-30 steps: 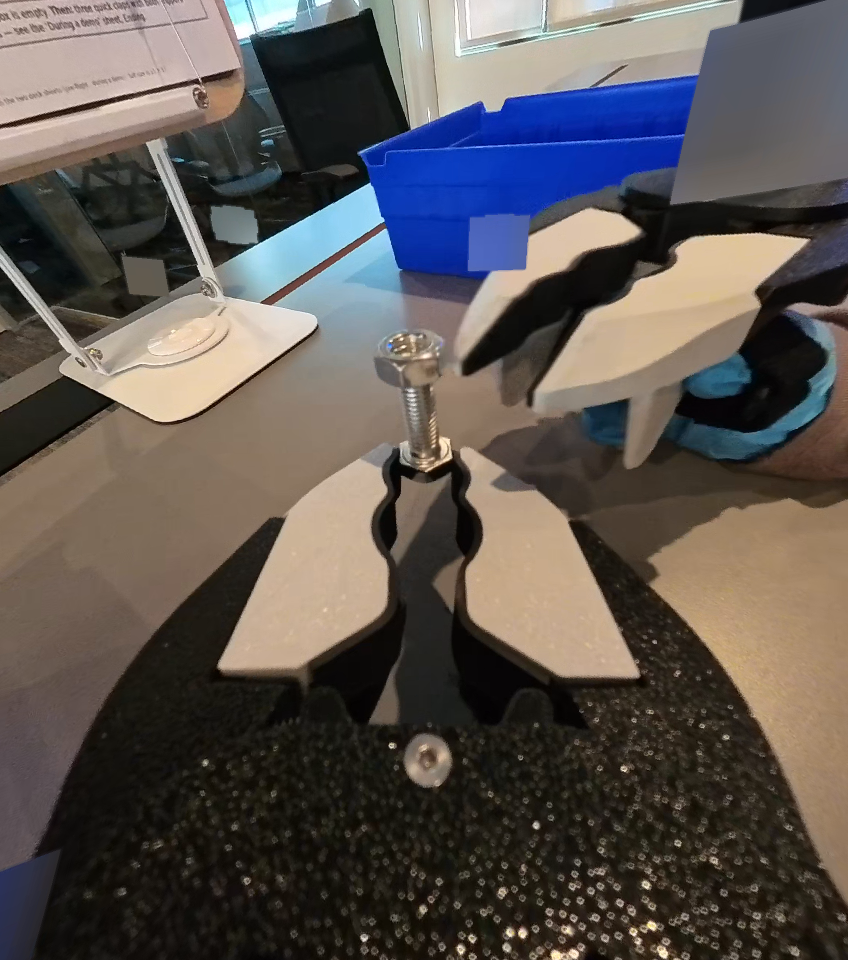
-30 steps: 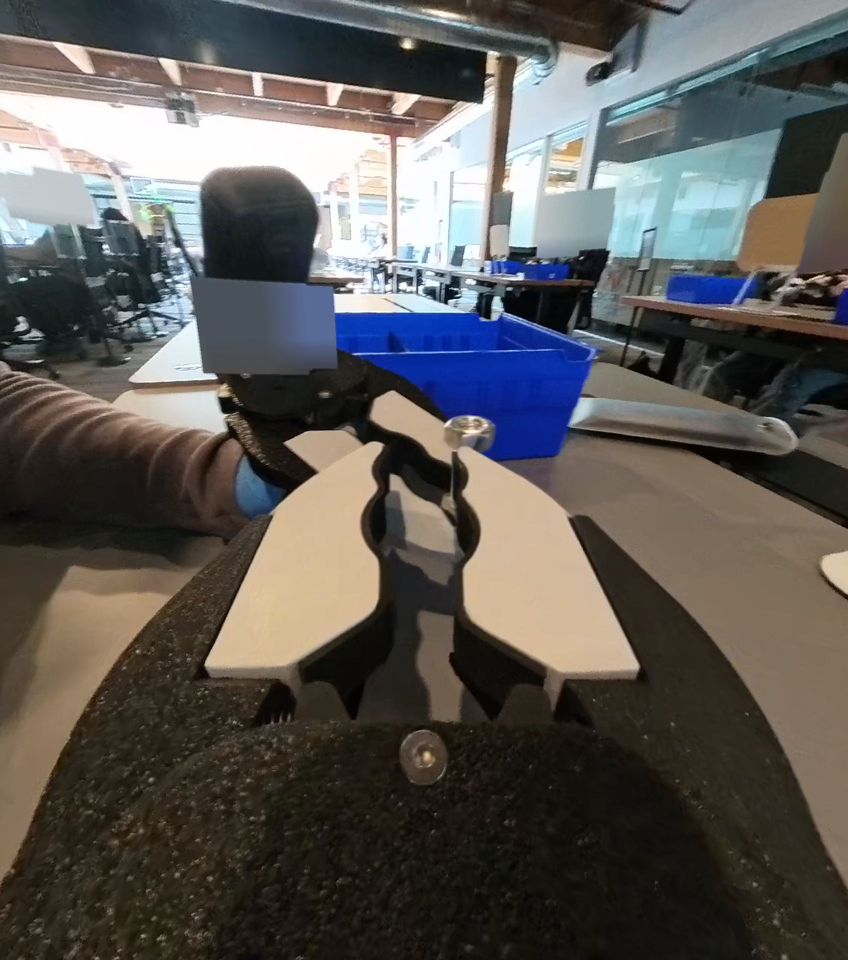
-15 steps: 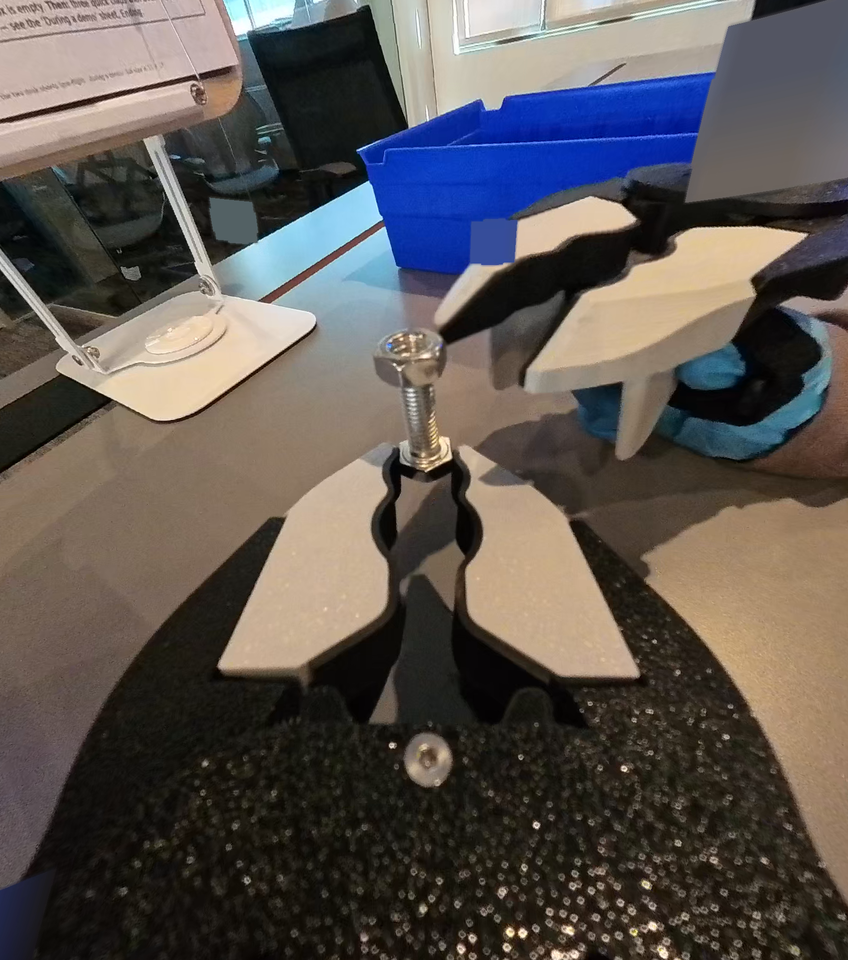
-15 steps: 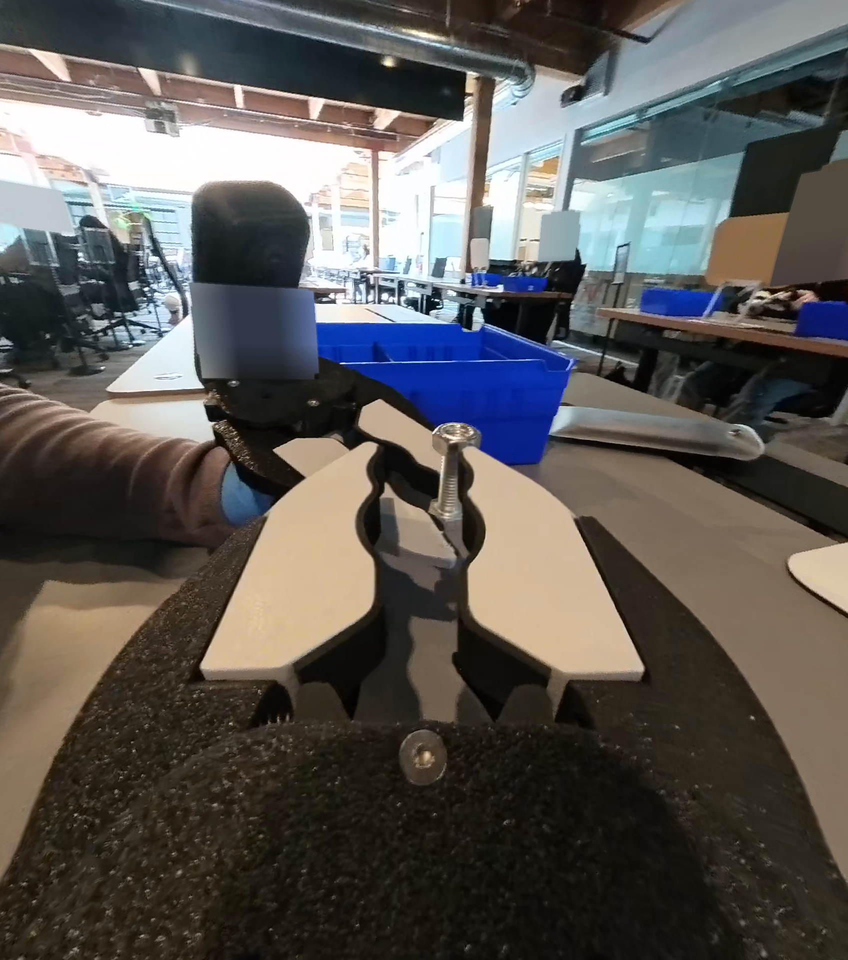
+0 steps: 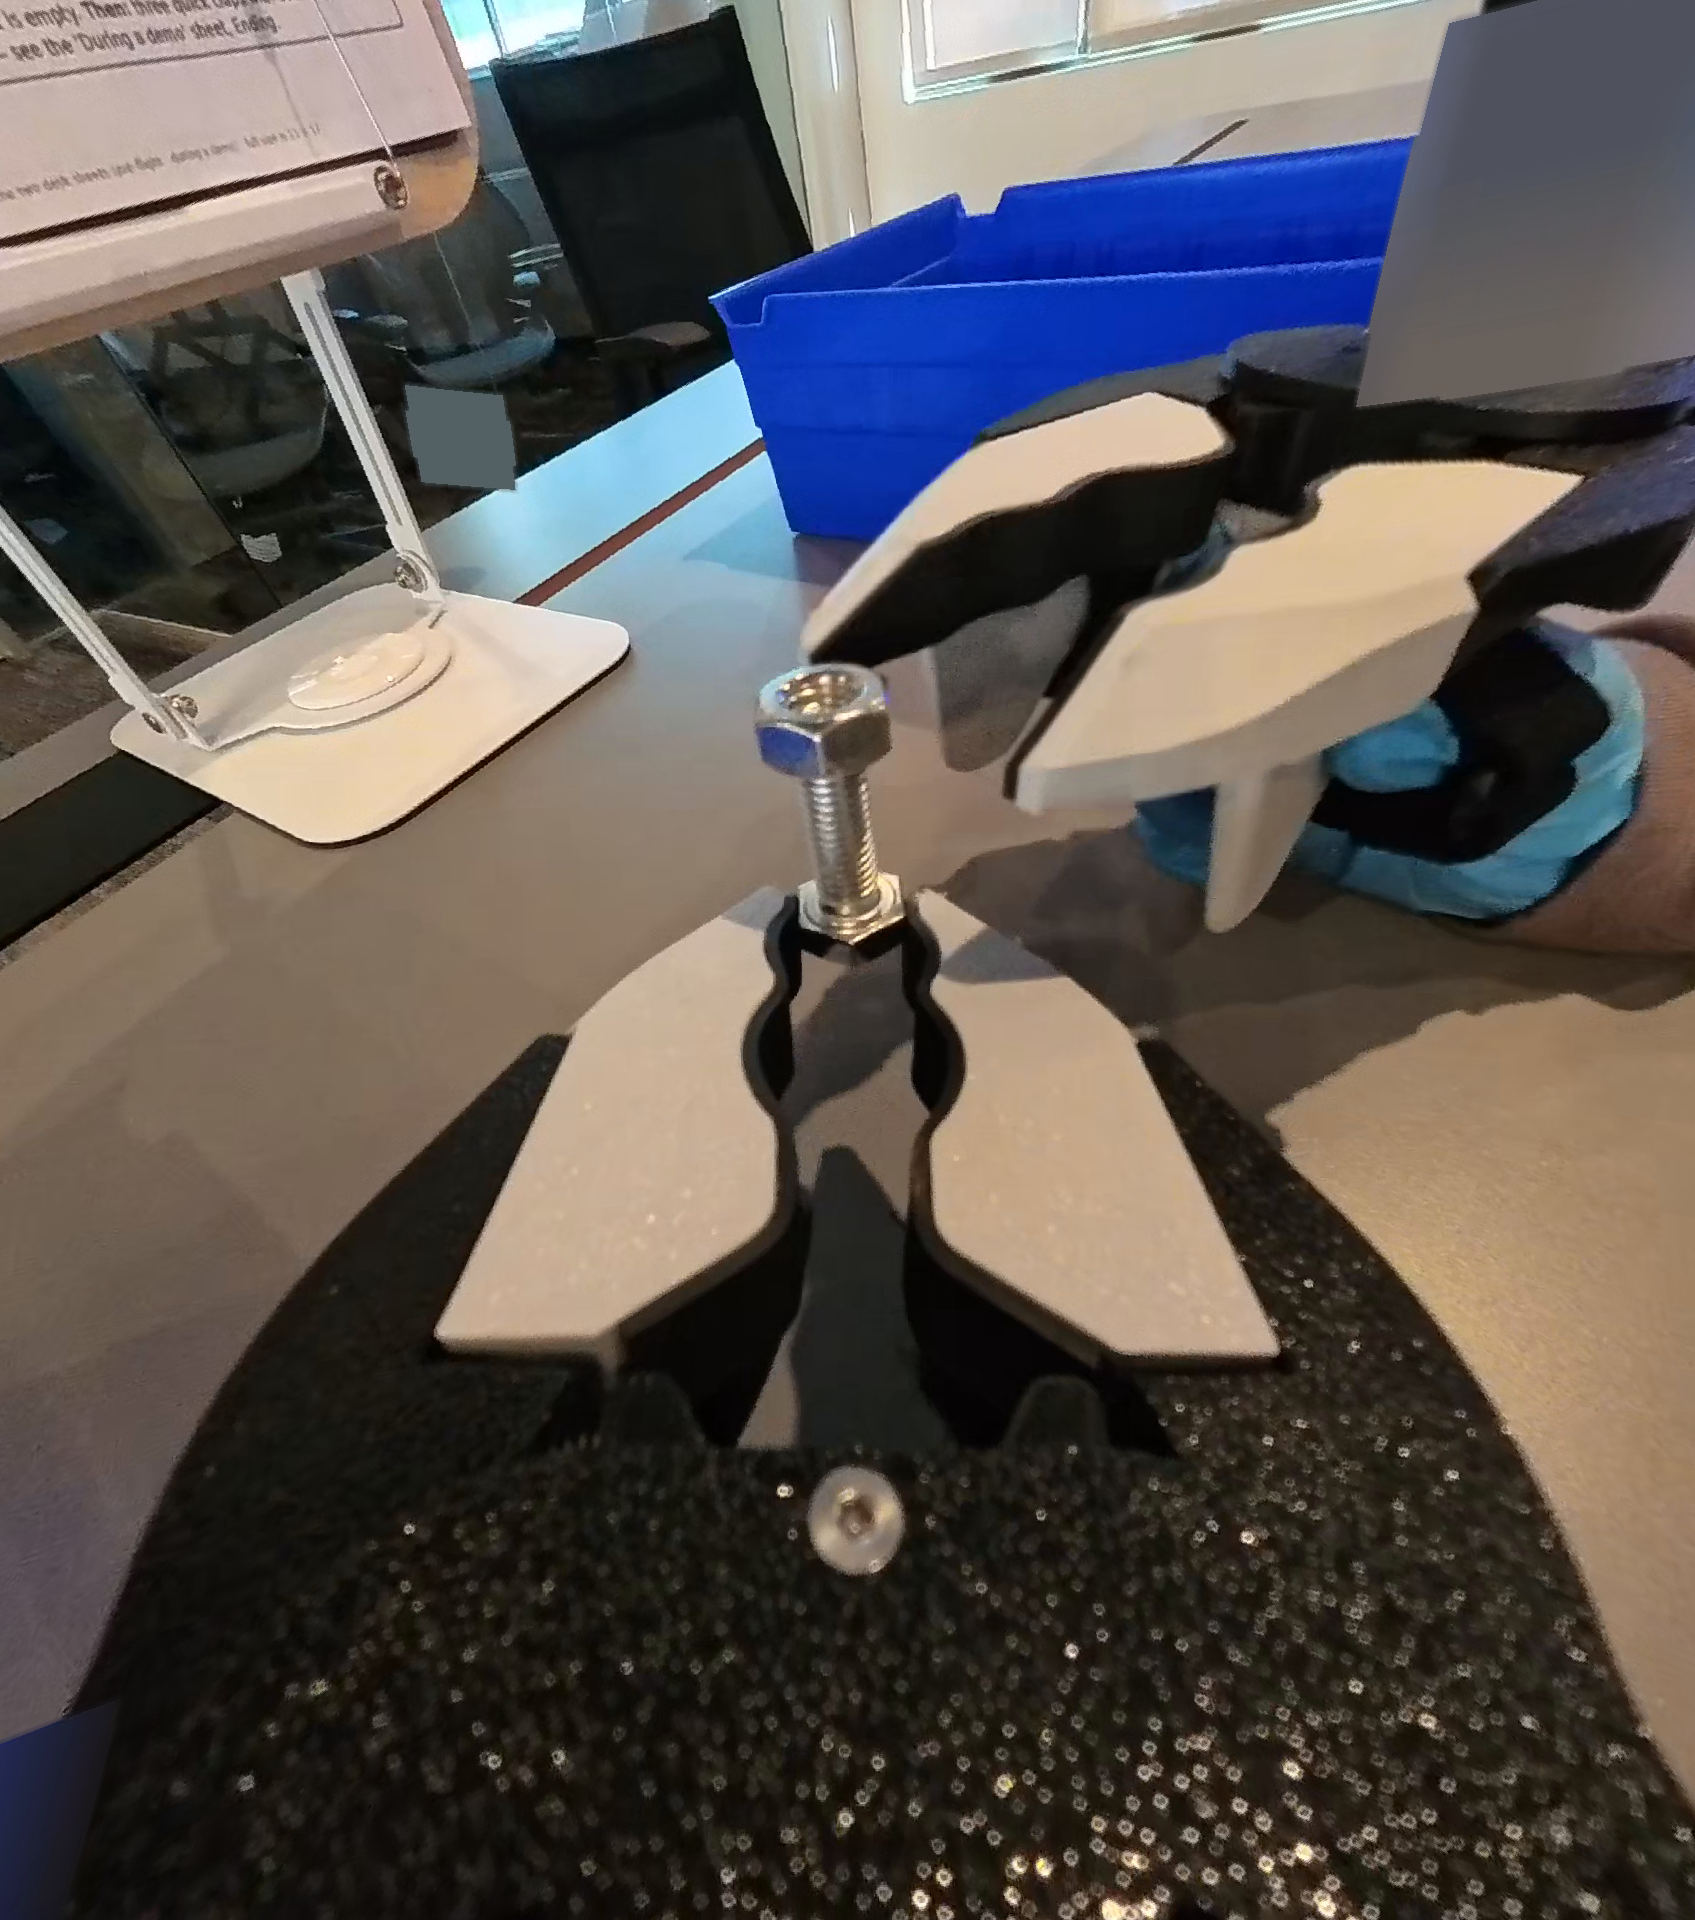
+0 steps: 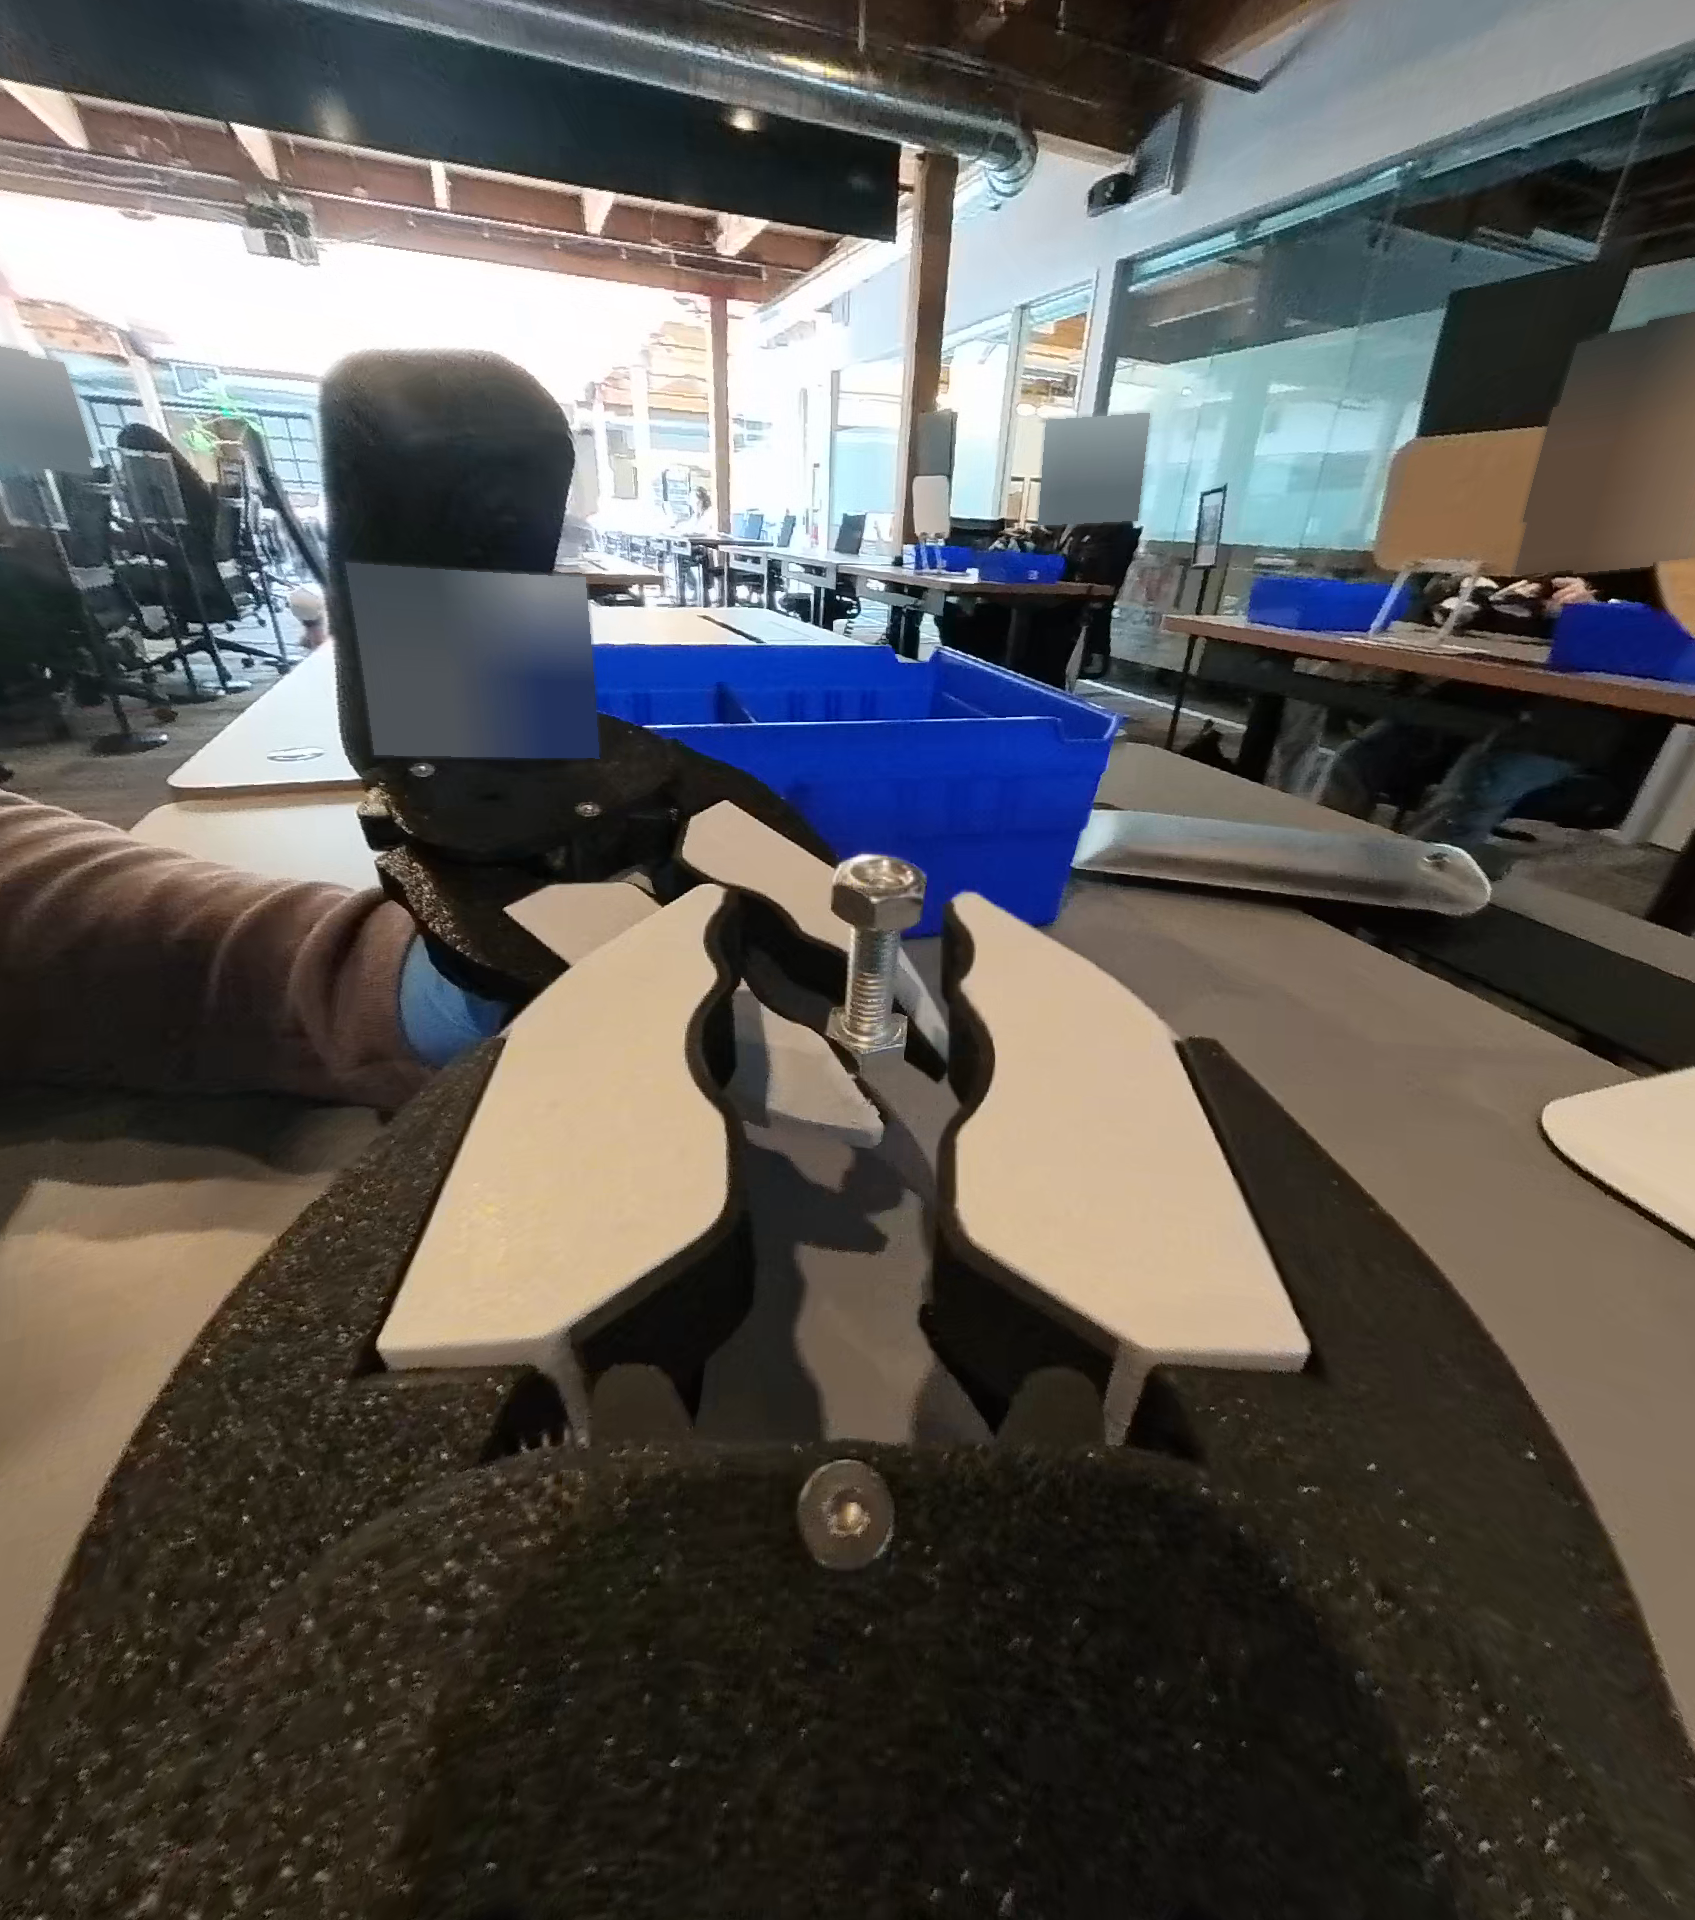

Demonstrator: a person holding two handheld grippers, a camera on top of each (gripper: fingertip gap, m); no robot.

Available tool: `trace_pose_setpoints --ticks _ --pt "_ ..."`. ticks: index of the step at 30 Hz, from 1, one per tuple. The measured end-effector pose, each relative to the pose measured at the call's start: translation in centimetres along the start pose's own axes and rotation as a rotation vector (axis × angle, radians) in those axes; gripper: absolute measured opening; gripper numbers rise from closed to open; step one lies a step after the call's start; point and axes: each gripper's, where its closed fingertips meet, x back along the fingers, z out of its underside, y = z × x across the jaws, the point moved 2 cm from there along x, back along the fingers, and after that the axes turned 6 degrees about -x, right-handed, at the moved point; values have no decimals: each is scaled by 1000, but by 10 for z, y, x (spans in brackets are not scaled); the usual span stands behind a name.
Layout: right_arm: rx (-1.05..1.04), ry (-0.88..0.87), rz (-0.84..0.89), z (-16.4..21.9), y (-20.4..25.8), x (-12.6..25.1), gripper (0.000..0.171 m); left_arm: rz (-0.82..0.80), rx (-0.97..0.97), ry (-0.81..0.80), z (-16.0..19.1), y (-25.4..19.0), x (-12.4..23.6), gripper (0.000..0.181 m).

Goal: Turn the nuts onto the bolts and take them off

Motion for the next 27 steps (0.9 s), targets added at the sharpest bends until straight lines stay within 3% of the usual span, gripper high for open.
trace_pose_setpoints --ticks 2,4,5,11,13,15,23,26,27 --pt "-2 17 -18 2 3 -1 34 -1 2 -1 0 0 0 18" --pt "-27 31 -84 3 12 3 12 0 6 -4 0 0 0 18" --pt "-32 28 -85 2 13 4 11 1 6 -3 0 0 0 18" --pt "13 1 15 0 -1 0 38 1 -4 3 0 0 0 18" --pt "13 20 -6 2 2 -1 33 1 -3 2 0 0 0 18" --pt "-16 32 -70 3 12 3 12 1 1 -1 0 0 0 18" --pt "17 16 7 2 1 -2 36 2 -4 3 0 -1 0 18" --pt "-29 38 -88 3 14 3 7 1 2 -1 0 0 1 18" --pt "-30 28 -71 2 12 4 10 2 3 0 0 0 1 18"
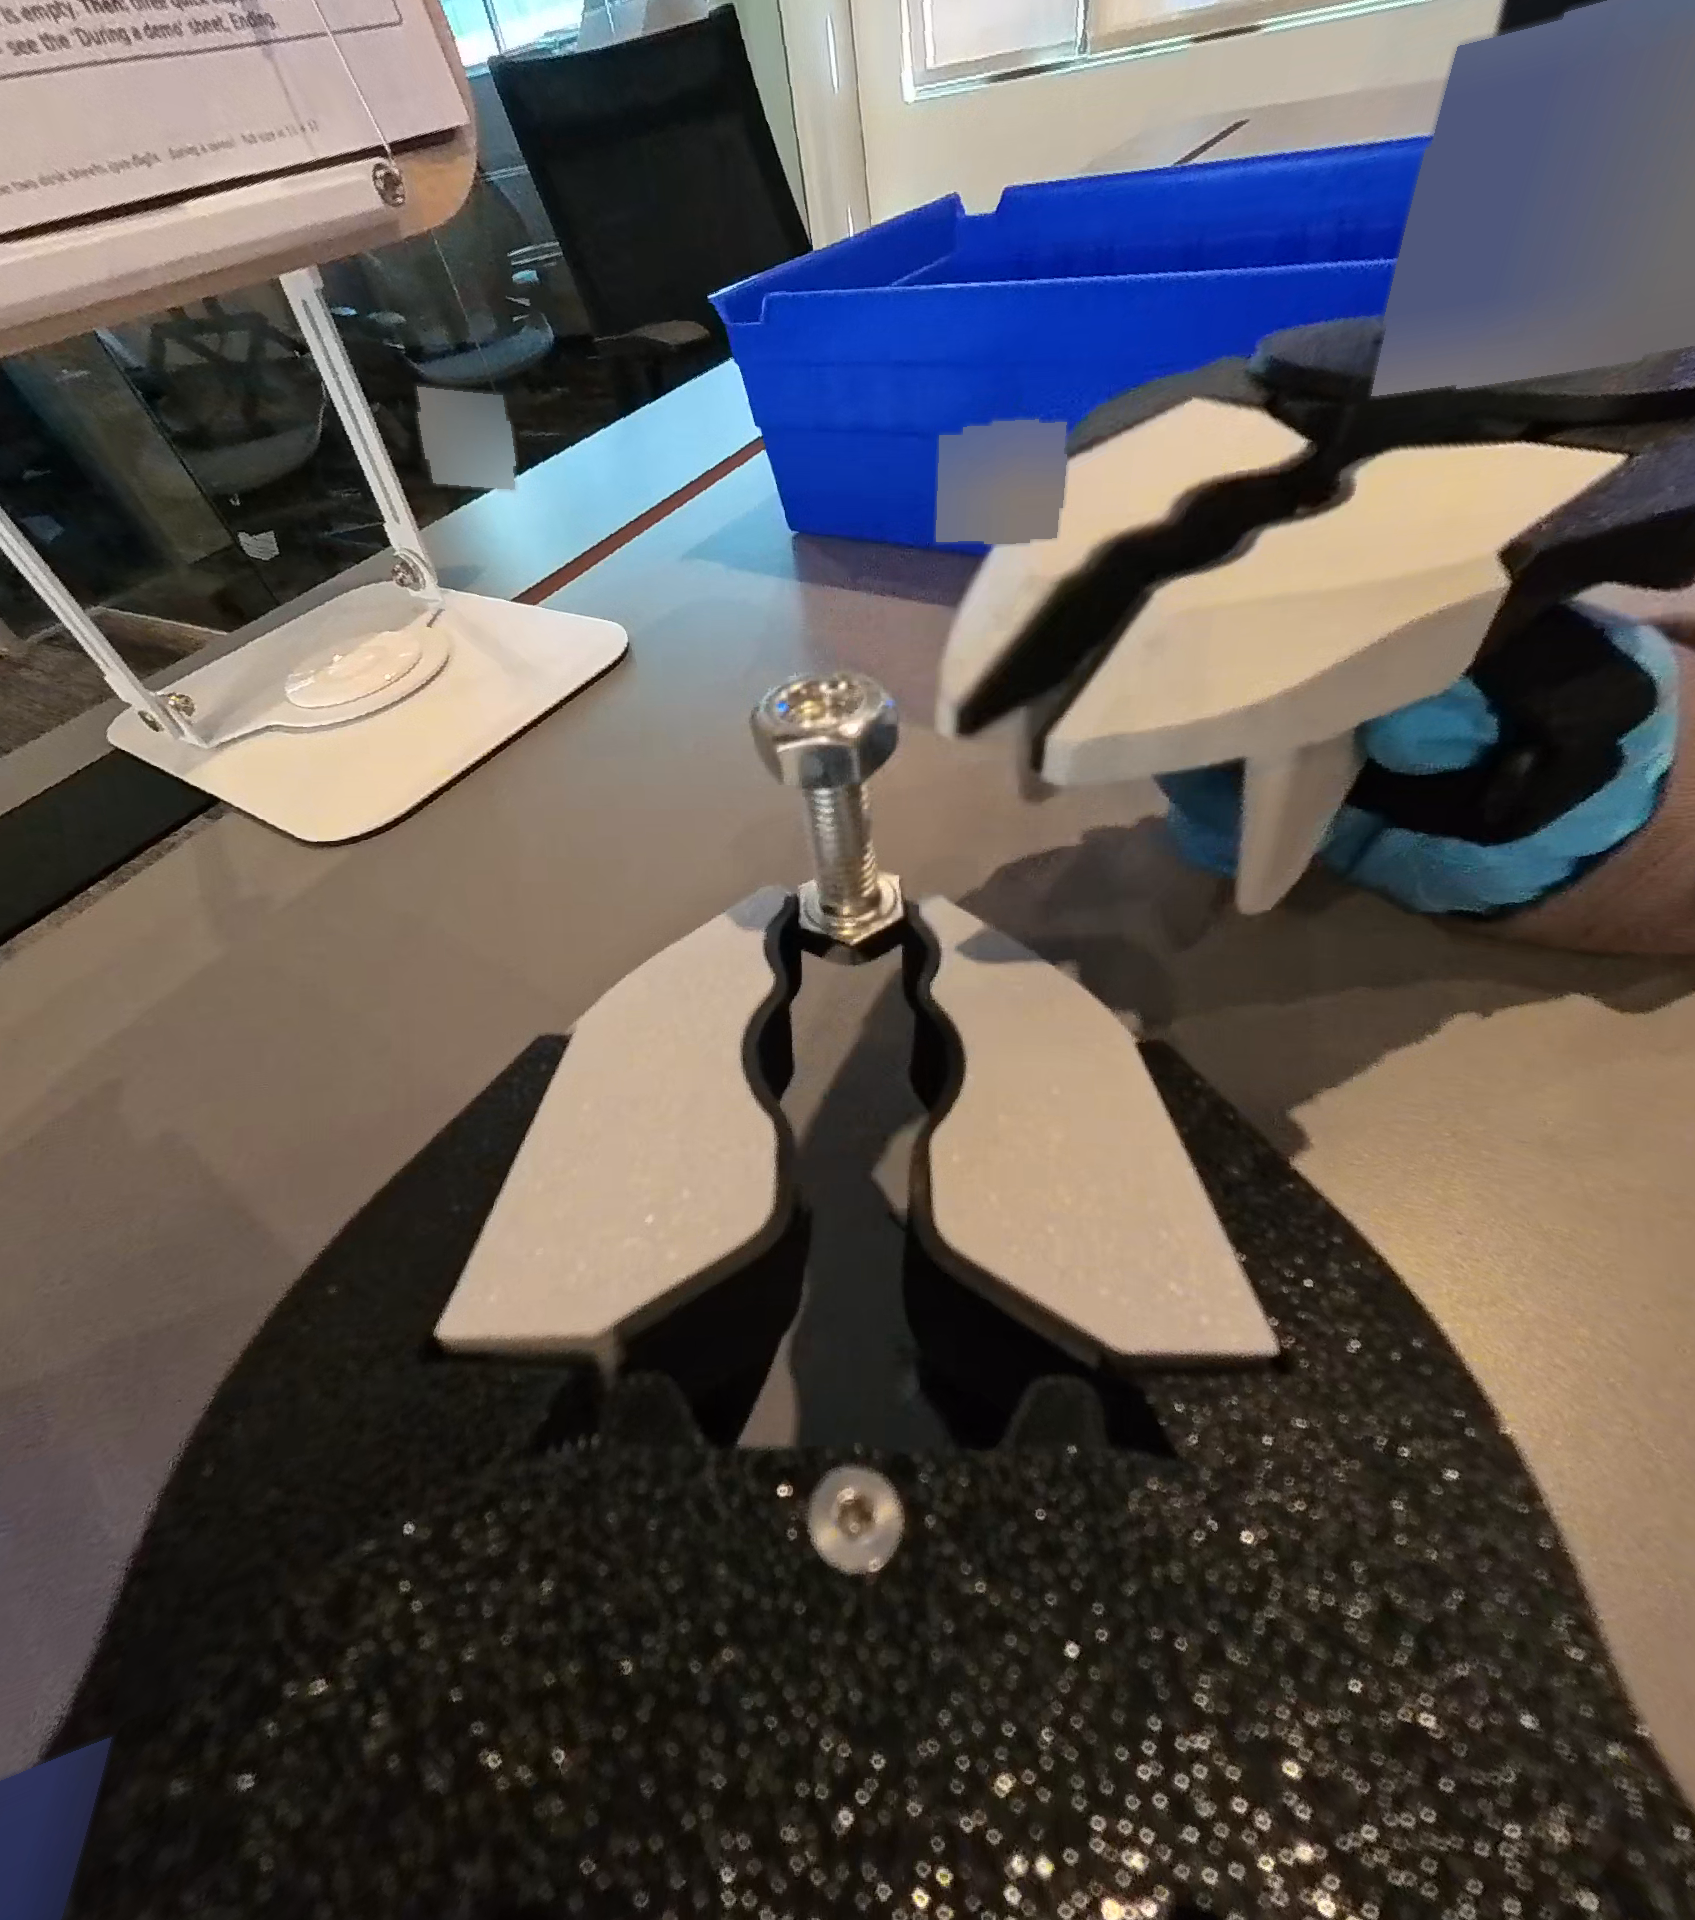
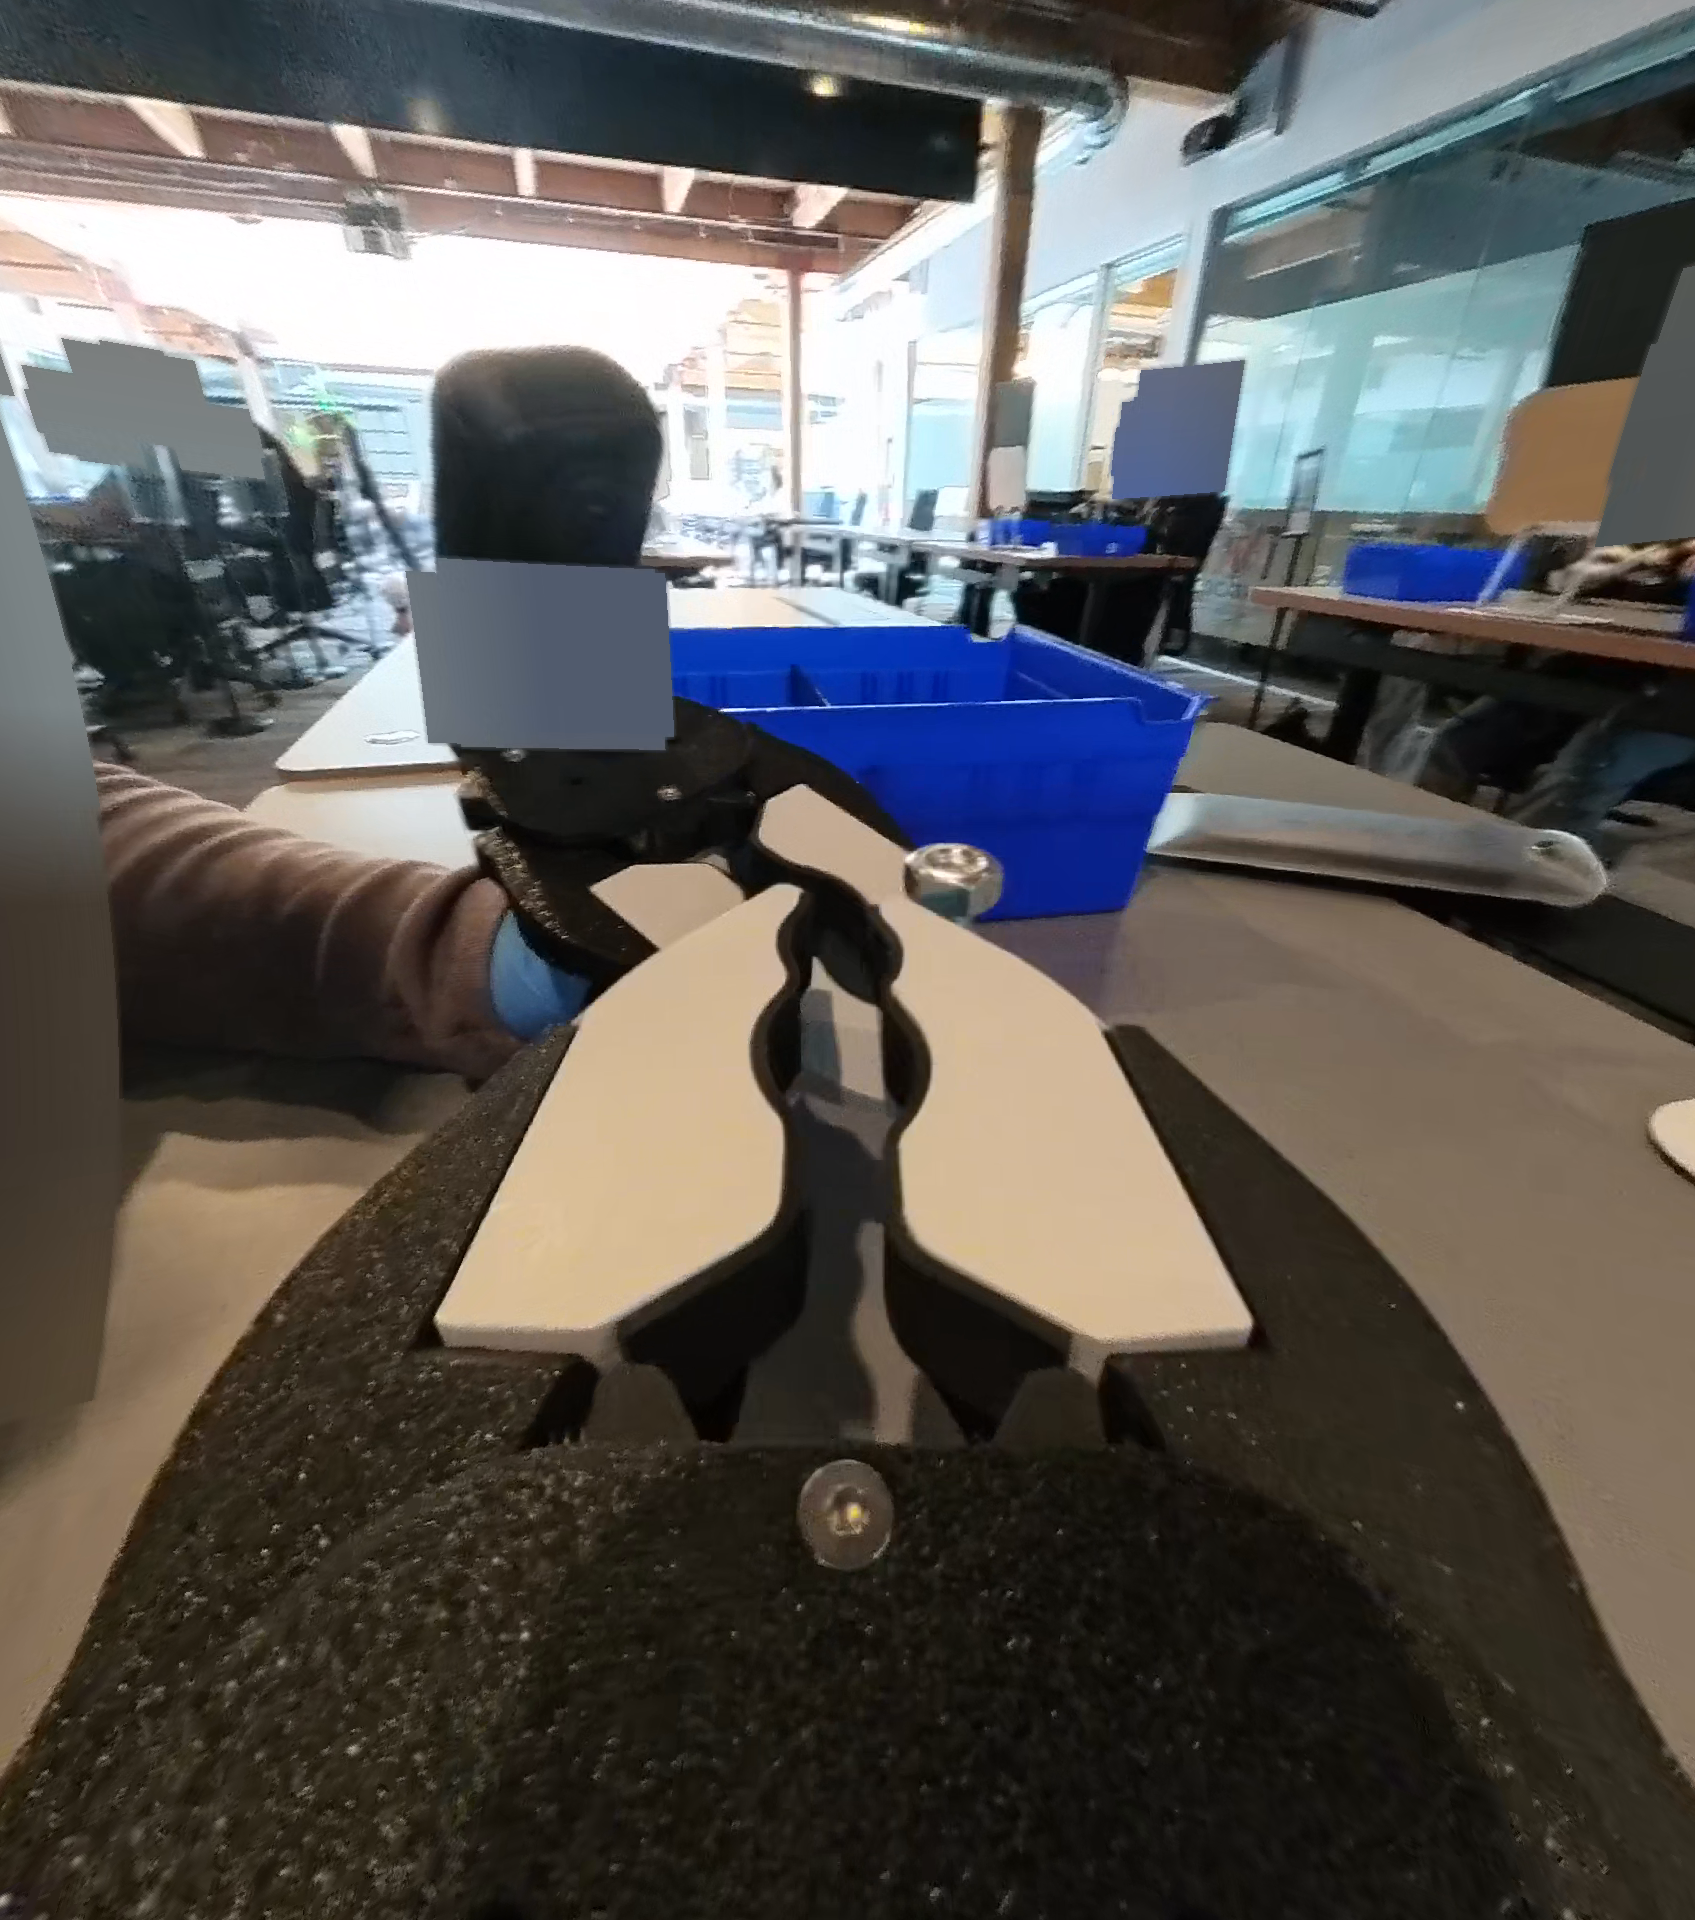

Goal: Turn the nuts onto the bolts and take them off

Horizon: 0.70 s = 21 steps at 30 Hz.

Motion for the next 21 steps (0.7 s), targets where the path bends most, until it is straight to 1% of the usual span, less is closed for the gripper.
trace_pose_setpoints --ticks 4,6,7,9,10,12,14,15,18,19,20,21 --pt "25 -34 78 -3 -12 -1 32 1 -7 4 0 -1 0 18" --pt "27 -19 81 -1 -13 -4 34 0 -7 4 0 -1 0 18" --pt "21 -9 67 0 -11 -4 33 0 -6 3 0 0 0 18" --pt "-10 15 -18 2 1 -2 4 0 -2 0 0 0 0 18" --pt "-14 9 -17 1 1 -1 5 0 -1 1 0 0 0 18" --pt "15 -22 38 -3 -5 2 12 1 -3 4 0 -1 0 18" --pt "19 -34 72 -4 -10 1 25 1 -7 5 0 -1 0 18" --pt "17 -31 76 -3 -11 0 29 0 -7 6 0 -1 0 18" --pt "31 -26 80 -2 -11 -3 35 0 -5 3 0 -1 0 18" --pt "23 -14 61 0 -8 -3 31 0 -4 3 0 0 0 18" --pt "2 4 16 1 -2 -2 14 -1 -3 2 0 0 0 18" --pt "-10 12 -29 1 3 -1 2 1 -2 2 0 0 0 18"
